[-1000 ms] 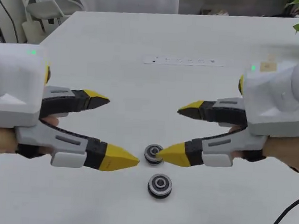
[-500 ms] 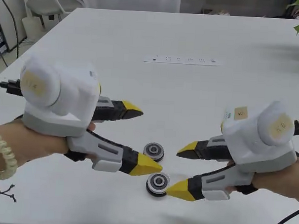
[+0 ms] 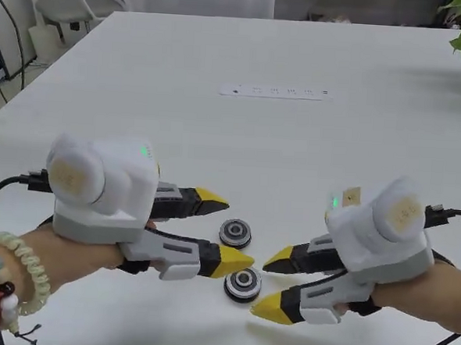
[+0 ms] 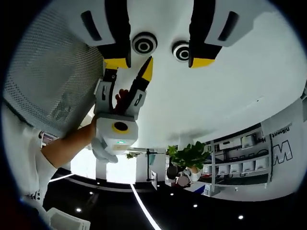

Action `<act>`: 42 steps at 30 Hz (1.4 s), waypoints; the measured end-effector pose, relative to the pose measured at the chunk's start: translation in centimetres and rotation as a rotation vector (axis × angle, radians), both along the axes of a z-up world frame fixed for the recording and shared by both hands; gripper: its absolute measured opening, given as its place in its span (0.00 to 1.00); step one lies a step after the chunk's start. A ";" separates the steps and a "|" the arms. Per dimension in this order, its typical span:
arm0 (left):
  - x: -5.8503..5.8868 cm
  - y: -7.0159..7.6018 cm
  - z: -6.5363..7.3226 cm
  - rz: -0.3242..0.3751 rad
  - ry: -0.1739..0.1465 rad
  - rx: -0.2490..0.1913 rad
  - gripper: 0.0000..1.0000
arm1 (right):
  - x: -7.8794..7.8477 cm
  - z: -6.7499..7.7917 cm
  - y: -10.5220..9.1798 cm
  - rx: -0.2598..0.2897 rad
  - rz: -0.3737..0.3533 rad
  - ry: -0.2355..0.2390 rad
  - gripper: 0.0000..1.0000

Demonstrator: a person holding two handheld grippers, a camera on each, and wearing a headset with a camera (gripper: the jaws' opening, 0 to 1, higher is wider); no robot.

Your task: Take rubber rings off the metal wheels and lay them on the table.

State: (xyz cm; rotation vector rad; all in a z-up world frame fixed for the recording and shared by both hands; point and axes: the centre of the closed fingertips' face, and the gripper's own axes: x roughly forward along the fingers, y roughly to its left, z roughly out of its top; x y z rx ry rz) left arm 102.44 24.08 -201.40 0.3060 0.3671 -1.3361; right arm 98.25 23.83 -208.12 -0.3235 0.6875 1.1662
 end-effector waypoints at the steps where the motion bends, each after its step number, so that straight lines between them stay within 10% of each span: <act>1: -0.1 0.0 -0.3 -0.009 0.001 0.013 0.43 | -0.1 -0.1 0.1 -0.005 0.005 0.001 0.35; 18: -2.5 -0.5 -4.3 -0.143 -0.044 0.169 0.24 | 0.4 -0.2 0.6 -0.035 0.002 -0.055 0.30; 42: -2.4 -0.5 -5.0 -0.119 -0.016 0.164 0.08 | 1.1 0.3 0.6 -0.002 -0.041 -0.050 0.24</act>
